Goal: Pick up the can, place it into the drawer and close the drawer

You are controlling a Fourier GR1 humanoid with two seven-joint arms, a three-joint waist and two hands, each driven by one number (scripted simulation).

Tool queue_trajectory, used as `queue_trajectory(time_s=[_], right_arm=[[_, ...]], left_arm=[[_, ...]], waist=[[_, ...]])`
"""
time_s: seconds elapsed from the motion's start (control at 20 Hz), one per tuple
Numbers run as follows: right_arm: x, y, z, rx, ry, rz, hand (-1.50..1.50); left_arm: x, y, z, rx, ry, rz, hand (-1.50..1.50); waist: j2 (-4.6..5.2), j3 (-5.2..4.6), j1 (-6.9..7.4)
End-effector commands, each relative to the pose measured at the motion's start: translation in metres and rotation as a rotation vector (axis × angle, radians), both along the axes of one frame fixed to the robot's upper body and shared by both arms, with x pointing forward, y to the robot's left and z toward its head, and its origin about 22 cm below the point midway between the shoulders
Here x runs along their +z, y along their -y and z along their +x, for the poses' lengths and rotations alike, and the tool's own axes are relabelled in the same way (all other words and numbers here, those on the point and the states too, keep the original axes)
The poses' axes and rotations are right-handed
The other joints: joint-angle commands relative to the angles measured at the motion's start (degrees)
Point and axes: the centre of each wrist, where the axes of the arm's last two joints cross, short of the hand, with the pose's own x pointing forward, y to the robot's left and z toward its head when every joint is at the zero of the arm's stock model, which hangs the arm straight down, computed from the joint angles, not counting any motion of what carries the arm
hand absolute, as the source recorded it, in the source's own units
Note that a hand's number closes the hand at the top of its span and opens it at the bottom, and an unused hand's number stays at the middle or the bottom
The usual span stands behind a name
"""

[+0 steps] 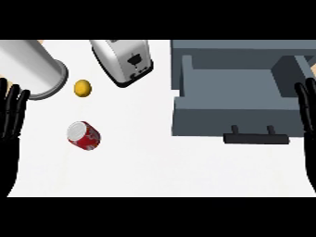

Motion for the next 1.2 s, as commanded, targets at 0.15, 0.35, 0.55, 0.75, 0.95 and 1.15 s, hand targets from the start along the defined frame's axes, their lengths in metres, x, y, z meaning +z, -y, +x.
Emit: queue_trajectory(time_s=[0.15, 0.35, 0.55, 0.75, 0.95, 1.15], right_arm=[[-0.010, -0.004, -0.005, 0.041, -0.037, 0.031, -1.50], [-0.035, 0.017, -0.012, -0.170, -0.323, 0.106, -1.50], [-0.025, 0.045, -0.020, -0.212, -0.353, 0.099, -1.50], [-0.018, 0.057, -0.045, -0.203, -0.352, 0.089, -1.50], [-0.030, 0.070, -0.061, -0.218, -0.353, 0.098, -1.50], [-0.026, 0.084, -0.055, -0.216, -0.353, 0.093, -1.50]], left_arm=[[0.006, -0.025, 0.015, -0.361, 0.032, -0.025, -1.50], [-0.018, -0.050, 0.006, -0.384, -0.300, 0.080, -1.50], [0.000, -0.086, 0.005, -0.407, -0.343, 0.077, -1.50], [0.017, -0.118, 0.005, -0.407, -0.336, 0.067, -1.50], [0.023, -0.107, -0.013, -0.421, -0.353, 0.079, -1.50], [0.023, -0.121, -0.023, -0.430, -0.367, 0.067, -1.50]], waist=[[0.72, -0.43, -0.91], [1.01, -0.39, -1.22], [0.59, -0.32, -0.77], [0.56, -0.33, -0.90], [0.54, -0.31, -0.74], [0.56, -0.33, -0.57]])
